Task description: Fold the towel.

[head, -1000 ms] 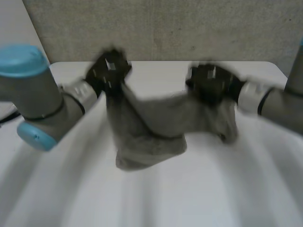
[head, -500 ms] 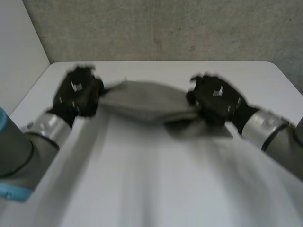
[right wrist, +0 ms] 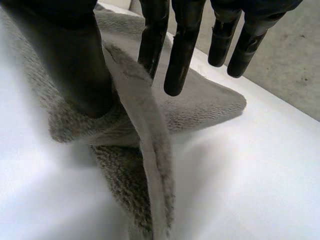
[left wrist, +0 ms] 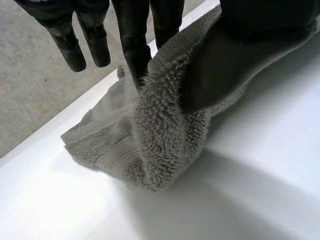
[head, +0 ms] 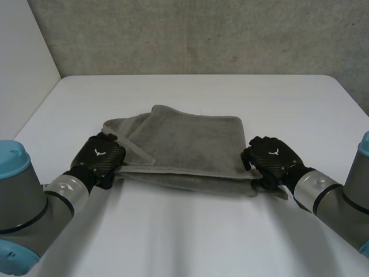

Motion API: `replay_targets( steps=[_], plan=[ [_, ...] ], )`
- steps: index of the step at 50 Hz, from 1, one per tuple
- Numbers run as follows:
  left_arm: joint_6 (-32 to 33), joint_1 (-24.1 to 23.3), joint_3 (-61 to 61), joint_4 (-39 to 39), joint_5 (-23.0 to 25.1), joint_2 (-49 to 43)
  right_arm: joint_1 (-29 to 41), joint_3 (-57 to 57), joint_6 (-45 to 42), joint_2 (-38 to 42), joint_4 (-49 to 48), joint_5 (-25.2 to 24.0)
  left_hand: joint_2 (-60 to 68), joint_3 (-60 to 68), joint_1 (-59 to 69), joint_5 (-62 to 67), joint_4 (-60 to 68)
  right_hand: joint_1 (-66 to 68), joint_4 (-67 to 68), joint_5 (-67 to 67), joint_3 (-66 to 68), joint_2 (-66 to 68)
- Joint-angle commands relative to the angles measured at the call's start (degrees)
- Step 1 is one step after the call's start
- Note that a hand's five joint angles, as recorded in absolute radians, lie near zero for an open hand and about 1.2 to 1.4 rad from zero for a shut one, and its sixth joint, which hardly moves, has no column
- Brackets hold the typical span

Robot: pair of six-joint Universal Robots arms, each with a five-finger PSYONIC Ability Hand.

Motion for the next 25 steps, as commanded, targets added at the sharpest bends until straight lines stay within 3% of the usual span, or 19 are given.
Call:
replay_targets(
  steps=[1,5,6,7,8,11,12,13,15,16,17,25],
  plan=[
    [-0.1,2.2,0.0,0.2,0.0,0.2,-2.6,-0.2,0.6,-0.1,0.4,0.1,4.1,-3.0,5.8,3.7,-3.4,0.0,-4.4,0.6,-2.5,-1.5],
    [-0.1,2.4,0.0,0.1,0.1,0.2,-3.1,-0.3,0.6,0.4,0.4,-0.1,4.1,-3.0,5.8,3.7,-3.4,8.9,-4.4,9.6,-2.5,7.4],
    [-0.1,2.4,0.0,0.2,0.2,0.3,-3.3,-0.4,0.5,0.9,0.6,-0.3,4.1,-3.0,5.8,3.7,-3.4,24.3,-4.4,24.9,-2.5,22.7],
    [-0.1,2.4,0.0,0.2,0.3,0.2,-3.3,-0.4,0.5,0.9,0.6,-0.3,4.1,-3.0,5.8,3.7,-3.4,24.4,-4.4,25.0,-2.5,22.9],
    [-0.1,2.4,0.0,0.2,0.3,0.2,-3.7,-1.0,0.4,1.1,0.7,-0.4,4.1,-3.0,5.8,3.7,-3.4,33.2,-4.4,33.8,-2.5,31.7],
    [-0.2,2.4,-0.1,0.2,0.3,0.2,-5.0,-1.3,0.7,0.3,1.0,-1.0,4.1,-3.0,5.8,3.7,-3.4,33.3,-4.4,33.9,-2.5,31.7],
    [-0.2,2.4,-0.2,0.2,0.4,0.2,-5.8,-1.3,1.1,-0.2,1.1,-1.3,-6.4,-3.0,-4.7,-6.8,-3.4,33.3,-4.4,33.9,-2.5,31.7],
    [-0.2,2.4,-0.2,0.2,0.4,0.2,-5.8,-1.3,1.1,-0.2,1.1,-1.3,-6.5,-3.0,-4.8,-6.9,-3.4,33.3,-4.4,33.9,-2.5,31.7],
    [-0.2,2.4,-0.3,0.2,0.6,0.2,-6.5,-1.3,1.3,-1.1,1.1,-1.4,-47.5,-3.0,-45.8,-47.8,-3.4,33.3,-4.4,33.9,-2.5,31.7],
    [-0.2,2.4,-0.3,0.2,0.6,0.2,-7.2,-1.3,1.3,-2.7,1.0,-1.4,-47.7,-3.0,-46.0,-48.1,-3.4,33.3,-4.4,33.9,-2.5,31.7],
    [-0.2,2.4,-0.3,0.1,0.6,0.2,-7.9,-1.3,1.2,-4.0,1.1,-1.4,-57.4,-3.0,-55.7,-57.7,-3.4,33.3,-4.4,33.9,-2.5,31.7],
    [-0.2,2.5,-0.2,0.3,1.1,0.0,-10.5,-1.3,1.2,-4.6,1.0,-2.3,-58.6,-3.0,-56.9,-59.0,-3.4,33.3,-4.4,33.9,-2.5,31.7]
  ],
)
